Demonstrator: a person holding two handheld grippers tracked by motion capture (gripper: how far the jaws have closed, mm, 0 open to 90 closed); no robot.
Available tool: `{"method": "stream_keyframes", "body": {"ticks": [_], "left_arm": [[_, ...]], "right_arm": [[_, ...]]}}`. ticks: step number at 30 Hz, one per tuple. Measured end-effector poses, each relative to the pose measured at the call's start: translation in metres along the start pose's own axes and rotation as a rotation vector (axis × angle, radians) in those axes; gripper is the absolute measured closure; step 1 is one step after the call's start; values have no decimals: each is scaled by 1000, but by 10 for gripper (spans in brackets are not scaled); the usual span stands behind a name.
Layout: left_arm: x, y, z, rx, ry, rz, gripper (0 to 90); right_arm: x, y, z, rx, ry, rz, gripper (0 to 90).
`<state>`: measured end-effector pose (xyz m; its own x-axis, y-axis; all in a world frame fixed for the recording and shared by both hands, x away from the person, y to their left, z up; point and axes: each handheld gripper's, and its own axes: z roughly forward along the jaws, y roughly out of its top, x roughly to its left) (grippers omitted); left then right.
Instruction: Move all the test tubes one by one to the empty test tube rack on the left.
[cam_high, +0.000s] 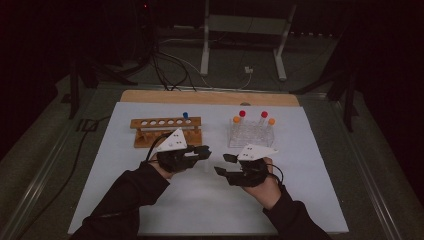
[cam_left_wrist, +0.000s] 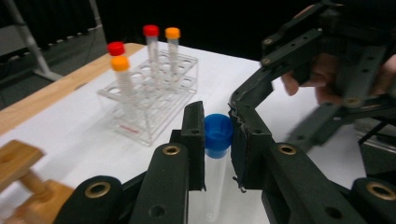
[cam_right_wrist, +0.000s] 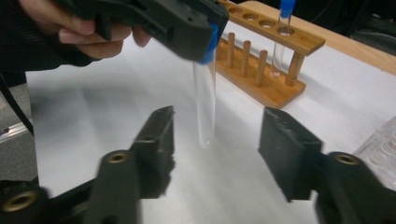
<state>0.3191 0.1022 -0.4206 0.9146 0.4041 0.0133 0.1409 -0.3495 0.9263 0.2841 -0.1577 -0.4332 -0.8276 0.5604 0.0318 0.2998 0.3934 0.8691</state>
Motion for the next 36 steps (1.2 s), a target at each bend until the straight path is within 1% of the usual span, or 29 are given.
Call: {"method": "stream_keyframes", "body": {"ticks": [1,2,3,4,5,6,7,8,9,10,11,12,13,14,15,18,19,20,21,25,27,29,30,34,35,36], "left_arm": [[2,0,-3,-1,8,-1,777],[5,1,-5,0,19,1,776],[7,1,-8,-2,26,-3,776],[10,2,-10,-3,34,-9,776],[13,2,-13,-4,48,-13,776],[15,3,-15,-3,59,-16,776],[18,3,-18,-5,69,-18,777],[20,4,-20,-5,82,-13,777],[22,5,-23,-8,94,-12,777],[27,8,-27,-13,115,-12,777],[27,8,-27,-13,115,-12,777],[29,9,-29,-16,123,-13,777],[32,11,-31,-13,136,-6,777],[34,13,-33,-11,149,-1,777],[37,15,-35,-13,158,-3,777],[46,20,-40,-9,195,3,777],[51,23,-42,-4,214,6,777],[51,23,-42,-4,214,6,777],[54,23,-43,1,229,11,776],[66,25,-45,-6,264,-3,776],[72,26,-45,-11,288,-3,776],[78,27,-45,-14,308,-5,776],[82,27,-45,-24,316,-15,777],[95,31,-43,-37,352,-17,776],[98,32,-43,-39,353,-17,776],[101,32,-44,-55,355,-26,776]], "right_arm": [[0,0,-1,-7,-3,3,369],[1,1,-2,-18,-1,9,292],[1,1,-2,-18,-1,9,292],[1,2,-2,-22,-2,17,210],[1,2,-2,-22,-2,17,210],[2,3,-2,-22,-15,20,135],[2,3,-2,-22,-14,27,111],[2,3,-2,-22,-14,27,111],[2,3,-2,-27,-15,32,91],[1,4,-3,-31,-7,36,28],[1,4,-3,-31,-7,36,28],[1,4,-4,-36,-5,38,14],[0,3,-4,-39,6,36,0],[0,3,-4,-39,6,36,0],[0,3,-5,-43,14,30,0],[0,4,-7,-50,19,23,0],[0,4,-7,-52,22,25,0],[0,4,-8,-53,28,26,0],[0,4,-8,-60,32,21,0],[0,4,-8,-63,37,19,0],[-1,4,-9,-70,43,22,0],[-1,4,-10,-74,36,20,0],[-1,4,-10,-71,42,24,0],[-1,4,-10,-73,42,24,0],[-1,4,-11,-72,40,25,0],[-2,4,-11,-72,45,27,0]]}}
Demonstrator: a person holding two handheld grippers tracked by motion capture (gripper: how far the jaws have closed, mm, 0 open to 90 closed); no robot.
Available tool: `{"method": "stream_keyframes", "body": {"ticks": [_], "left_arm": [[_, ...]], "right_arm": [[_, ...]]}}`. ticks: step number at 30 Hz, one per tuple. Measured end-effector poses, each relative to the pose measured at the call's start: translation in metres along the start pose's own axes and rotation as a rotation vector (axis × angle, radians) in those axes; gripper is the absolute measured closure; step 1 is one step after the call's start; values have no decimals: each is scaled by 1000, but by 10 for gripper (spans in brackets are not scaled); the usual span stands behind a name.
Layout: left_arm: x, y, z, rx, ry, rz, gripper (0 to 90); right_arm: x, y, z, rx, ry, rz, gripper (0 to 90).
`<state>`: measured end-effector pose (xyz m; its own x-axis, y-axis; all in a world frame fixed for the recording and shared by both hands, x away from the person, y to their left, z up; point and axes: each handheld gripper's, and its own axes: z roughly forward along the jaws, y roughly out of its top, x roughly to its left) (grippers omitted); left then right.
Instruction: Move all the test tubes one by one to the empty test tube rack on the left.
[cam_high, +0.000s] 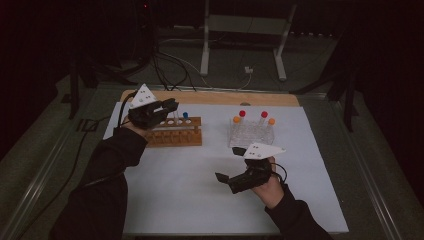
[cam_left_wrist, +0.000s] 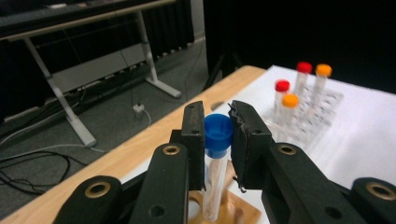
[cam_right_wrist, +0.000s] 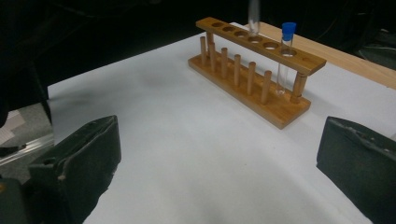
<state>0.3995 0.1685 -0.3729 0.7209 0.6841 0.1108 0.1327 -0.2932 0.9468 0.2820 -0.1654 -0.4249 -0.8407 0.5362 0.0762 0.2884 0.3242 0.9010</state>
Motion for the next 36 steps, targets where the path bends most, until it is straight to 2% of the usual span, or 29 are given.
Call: {"method": "stream_keyframes", "body": {"ticks": [1,3,8,12,16,25,29,36], "left_arm": [[3,0,2,-9,1,-21,776],[9,-1,7,-12,19,-34,777],[13,-9,19,8,46,-39,777],[16,-20,25,0,54,-70,776],[17,-31,31,12,57,-88,777],[12,-49,44,63,41,-93,776],[9,-54,50,89,44,-78,776],[9,-63,57,118,44,-86,776]], "right_arm": [[0,0,0,0,0,0,0],[-1,0,0,-1,0,1,0],[-2,-1,-2,3,1,5,0],[-4,-3,-2,3,1,11,0],[-5,-3,-3,1,2,13,0],[-6,-4,-3,-4,12,18,0],[-6,-5,-2,-1,11,18,0],[-6,-5,-2,1,14,16,0]]}}
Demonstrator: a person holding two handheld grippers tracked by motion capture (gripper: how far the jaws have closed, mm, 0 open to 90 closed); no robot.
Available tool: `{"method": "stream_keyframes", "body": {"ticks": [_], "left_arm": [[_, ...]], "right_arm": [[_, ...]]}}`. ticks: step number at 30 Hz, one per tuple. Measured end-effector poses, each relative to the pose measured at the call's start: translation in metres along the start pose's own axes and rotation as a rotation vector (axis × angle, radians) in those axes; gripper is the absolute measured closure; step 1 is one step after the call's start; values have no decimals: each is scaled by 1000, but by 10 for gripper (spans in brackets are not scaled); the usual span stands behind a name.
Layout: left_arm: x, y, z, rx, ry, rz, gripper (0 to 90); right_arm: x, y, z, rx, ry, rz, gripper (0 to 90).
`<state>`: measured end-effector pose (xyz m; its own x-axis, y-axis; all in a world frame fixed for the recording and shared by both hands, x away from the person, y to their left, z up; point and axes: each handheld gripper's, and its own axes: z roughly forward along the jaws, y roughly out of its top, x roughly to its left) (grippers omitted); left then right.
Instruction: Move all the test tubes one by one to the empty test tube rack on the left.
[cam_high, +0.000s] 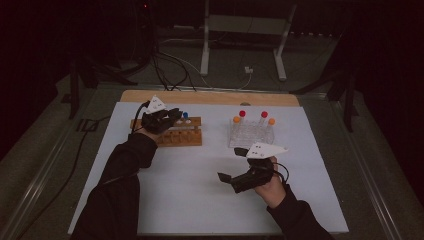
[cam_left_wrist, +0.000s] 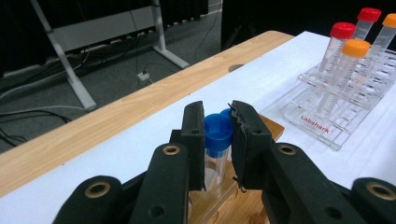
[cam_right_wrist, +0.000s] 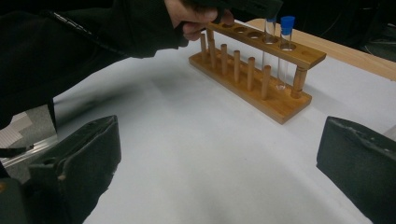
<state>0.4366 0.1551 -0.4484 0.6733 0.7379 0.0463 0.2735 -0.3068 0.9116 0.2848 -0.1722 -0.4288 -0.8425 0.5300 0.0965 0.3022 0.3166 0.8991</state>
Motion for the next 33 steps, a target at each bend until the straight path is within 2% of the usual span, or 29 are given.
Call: {"method": "stream_keyframes", "body": {"ticks": [5,9,14,15,18,20,23,24,25,29,30,33], "left_arm": [[-1,-5,5,23,3,5,775],[-1,-6,5,18,0,-2,774],[1,-6,4,23,-20,-13,762],[1,-6,4,24,-20,-14,737],[1,-4,-2,2,-21,-32,561],[0,-1,-9,-9,-36,-44,444],[-3,3,-18,-19,-50,-45,334],[-4,4,-22,-17,-47,-42,241],[-6,5,-26,-19,-64,-49,241],[-16,5,-41,-19,-118,-33,119],[-19,4,-45,-21,-145,-35,65],[-27,-1,-57,-21,-208,-33,27]], "right_arm": [[-1,0,0,1,6,4,0],[-1,0,0,0,5,4,0],[-1,0,-1,-4,9,10,0],[-1,0,-1,-3,9,8,0],[-2,1,-2,-9,10,8,0],[-2,2,-4,-13,11,8,0],[-4,3,-6,-19,3,6,0],[-6,5,-10,-24,-8,4,0],[-6,5,-10,-24,-8,4,0],[-14,11,-23,-55,-49,11,0],[-21,14,-30,-70,-80,14,0],[-29,16,-38,-82,-107,27,0]]}}
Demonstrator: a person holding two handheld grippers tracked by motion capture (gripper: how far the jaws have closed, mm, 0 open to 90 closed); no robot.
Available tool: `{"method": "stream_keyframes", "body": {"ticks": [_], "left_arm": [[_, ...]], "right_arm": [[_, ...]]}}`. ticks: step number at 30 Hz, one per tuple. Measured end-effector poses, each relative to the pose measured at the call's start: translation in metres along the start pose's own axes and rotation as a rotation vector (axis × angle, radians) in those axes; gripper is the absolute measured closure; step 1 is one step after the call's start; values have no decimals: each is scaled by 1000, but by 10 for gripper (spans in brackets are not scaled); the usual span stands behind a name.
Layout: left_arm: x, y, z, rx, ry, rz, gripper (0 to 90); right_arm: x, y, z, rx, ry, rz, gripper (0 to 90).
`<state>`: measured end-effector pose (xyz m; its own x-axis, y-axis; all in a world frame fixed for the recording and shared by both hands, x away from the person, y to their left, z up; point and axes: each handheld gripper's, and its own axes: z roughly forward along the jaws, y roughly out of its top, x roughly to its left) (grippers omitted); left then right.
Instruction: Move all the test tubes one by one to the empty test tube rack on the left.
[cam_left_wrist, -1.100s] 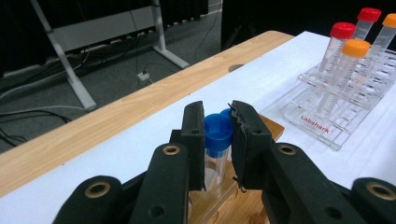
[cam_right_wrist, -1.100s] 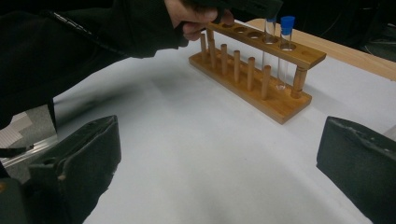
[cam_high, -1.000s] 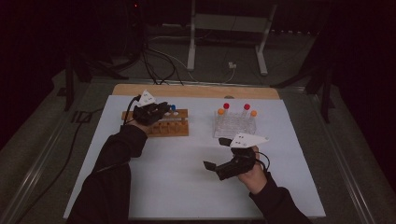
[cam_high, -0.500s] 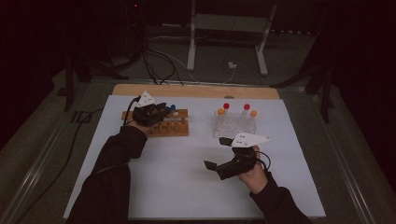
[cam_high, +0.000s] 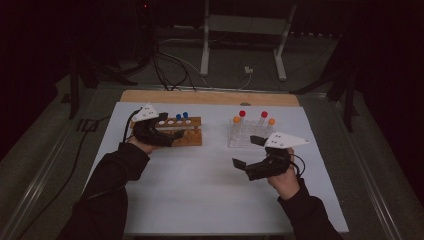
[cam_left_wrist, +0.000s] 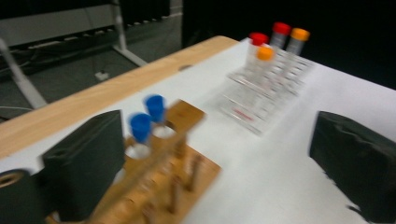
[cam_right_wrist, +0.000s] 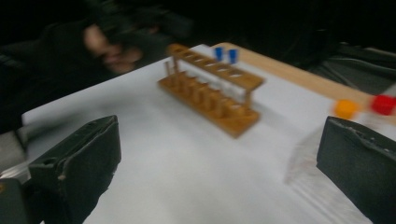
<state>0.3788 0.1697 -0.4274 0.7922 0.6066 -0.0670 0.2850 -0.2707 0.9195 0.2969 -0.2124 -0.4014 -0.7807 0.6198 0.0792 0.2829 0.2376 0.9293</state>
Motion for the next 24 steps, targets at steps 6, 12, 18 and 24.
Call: {"method": "stream_keyframes", "body": {"ticks": [6,12,18,24], "left_arm": [[-20,-12,-18,-9,-63,5,22],[-39,-25,-33,-14,-101,21,23],[-50,-38,-39,-36,-107,12,23],[-55,-42,-41,-39,-102,21,23]], "right_arm": [[-26,3,-16,-23,-93,26,0],[-53,-1,-22,3,-199,44,0],[-84,-18,-18,54,-277,91,6],[-109,-40,-9,114,-347,135,69]]}}
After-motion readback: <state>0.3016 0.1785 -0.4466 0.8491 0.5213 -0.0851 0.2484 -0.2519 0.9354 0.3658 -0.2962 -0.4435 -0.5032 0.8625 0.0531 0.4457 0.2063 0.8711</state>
